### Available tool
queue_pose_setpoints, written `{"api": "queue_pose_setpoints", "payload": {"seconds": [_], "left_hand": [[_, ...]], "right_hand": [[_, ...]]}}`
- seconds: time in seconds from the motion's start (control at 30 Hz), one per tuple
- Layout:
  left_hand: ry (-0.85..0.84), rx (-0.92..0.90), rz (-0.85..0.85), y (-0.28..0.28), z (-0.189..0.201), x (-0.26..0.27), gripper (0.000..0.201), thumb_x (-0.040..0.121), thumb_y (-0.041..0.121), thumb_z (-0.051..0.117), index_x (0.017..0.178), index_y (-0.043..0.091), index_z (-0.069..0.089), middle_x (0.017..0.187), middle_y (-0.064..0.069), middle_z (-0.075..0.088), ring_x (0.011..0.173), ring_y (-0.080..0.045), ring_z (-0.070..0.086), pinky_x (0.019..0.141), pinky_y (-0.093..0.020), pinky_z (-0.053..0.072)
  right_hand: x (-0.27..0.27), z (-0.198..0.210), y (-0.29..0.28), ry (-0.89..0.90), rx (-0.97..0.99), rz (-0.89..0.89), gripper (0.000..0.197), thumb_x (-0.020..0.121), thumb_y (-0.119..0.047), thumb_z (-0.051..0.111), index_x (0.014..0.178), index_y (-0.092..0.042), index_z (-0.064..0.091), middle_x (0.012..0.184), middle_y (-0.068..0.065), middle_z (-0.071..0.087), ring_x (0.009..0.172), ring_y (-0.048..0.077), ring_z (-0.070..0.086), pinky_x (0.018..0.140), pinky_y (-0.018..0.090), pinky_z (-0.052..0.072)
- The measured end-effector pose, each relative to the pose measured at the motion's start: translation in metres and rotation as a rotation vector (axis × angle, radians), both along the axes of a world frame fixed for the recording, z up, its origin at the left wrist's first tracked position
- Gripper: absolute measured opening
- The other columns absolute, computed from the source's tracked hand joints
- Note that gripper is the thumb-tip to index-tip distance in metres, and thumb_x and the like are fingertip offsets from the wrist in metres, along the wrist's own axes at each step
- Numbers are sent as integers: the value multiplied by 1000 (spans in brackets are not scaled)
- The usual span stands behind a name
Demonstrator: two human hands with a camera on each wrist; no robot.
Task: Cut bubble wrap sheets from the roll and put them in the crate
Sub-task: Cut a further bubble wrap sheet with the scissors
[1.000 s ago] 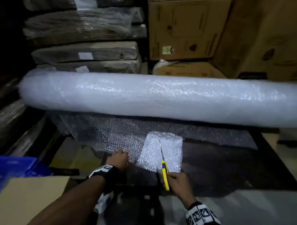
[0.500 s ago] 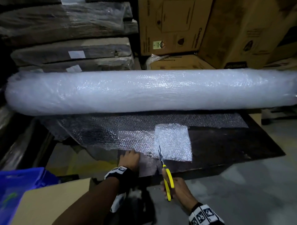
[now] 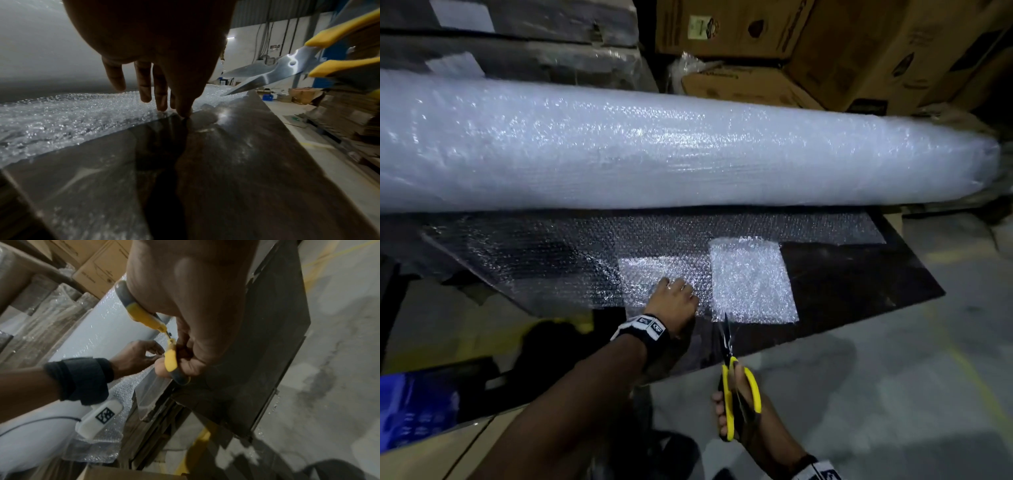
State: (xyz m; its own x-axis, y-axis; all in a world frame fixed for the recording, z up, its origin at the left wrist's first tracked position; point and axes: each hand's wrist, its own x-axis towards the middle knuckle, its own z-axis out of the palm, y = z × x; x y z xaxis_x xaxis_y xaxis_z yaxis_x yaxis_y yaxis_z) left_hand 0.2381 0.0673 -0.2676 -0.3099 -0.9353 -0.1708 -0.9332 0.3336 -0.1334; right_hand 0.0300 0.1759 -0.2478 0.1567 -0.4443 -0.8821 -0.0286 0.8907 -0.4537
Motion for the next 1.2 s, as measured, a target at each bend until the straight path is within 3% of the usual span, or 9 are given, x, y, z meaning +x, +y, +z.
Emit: {"api": "queue_pose_setpoints", "payload": {"seconds": [0.13,0.27,0.4,0.57,0.7,0.9,1.1,1.2], "left_hand": [[0,18,-53,-9,0,3,57,84,40,70,130,13,52,132,-11,52,127,-32,42,109,-54,28],[9,-3,-62,-13,-4,4,49,87,38,67,128,13,53,131,-10,52,124,-31,44,105,-51,32],[25,-5,-61,-13,-3,5,50,84,39,72,122,12,55,123,-10,53,118,-32,47,100,-51,36],[49,-50,-68,-11,0,9,39,90,29,64,122,10,54,125,-12,52,118,-33,47,100,-53,36],[83,-81,-59,-10,5,10,28,99,20,40,122,11,53,126,-11,51,121,-32,45,101,-52,35],[80,-64,-41,-8,-1,9,28,100,19,40,124,12,53,126,-11,51,121,-32,45,102,-52,35],[98,-54,-10,-7,-4,5,30,101,19,38,127,11,52,128,-12,50,123,-33,44,102,-52,34],[97,-45,-8,-7,-4,5,32,102,19,38,131,11,48,131,-11,46,124,-32,42,102,-52,34]], "right_hand": [[-6,-12,7,-15,-27,-12,75,70,-76,67,78,-1,69,66,11,58,52,24,57,48,29,48],[-7,-15,10,-17,-4,-37,70,66,-65,61,83,3,69,69,15,60,53,27,58,50,31,50],[1,-18,19,-14,-14,-24,64,79,-62,56,73,0,69,64,14,59,48,24,57,47,29,48],[11,-24,22,-31,-88,-42,72,66,-63,69,87,5,68,71,18,59,54,27,57,52,33,49],[18,-18,15,-51,-176,-21,74,66,-66,74,90,4,65,74,17,59,58,25,56,55,32,48],[25,-19,-5,-34,-239,8,92,46,-81,81,90,-1,64,74,15,59,57,23,54,53,31,46],[25,-20,-14,-10,-268,-18,94,50,-79,80,93,3,65,76,16,60,59,23,54,55,32,46],[25,-18,-18,15,-274,-17,82,63,-72,80,91,3,66,74,17,61,57,23,55,54,31,46]]}}
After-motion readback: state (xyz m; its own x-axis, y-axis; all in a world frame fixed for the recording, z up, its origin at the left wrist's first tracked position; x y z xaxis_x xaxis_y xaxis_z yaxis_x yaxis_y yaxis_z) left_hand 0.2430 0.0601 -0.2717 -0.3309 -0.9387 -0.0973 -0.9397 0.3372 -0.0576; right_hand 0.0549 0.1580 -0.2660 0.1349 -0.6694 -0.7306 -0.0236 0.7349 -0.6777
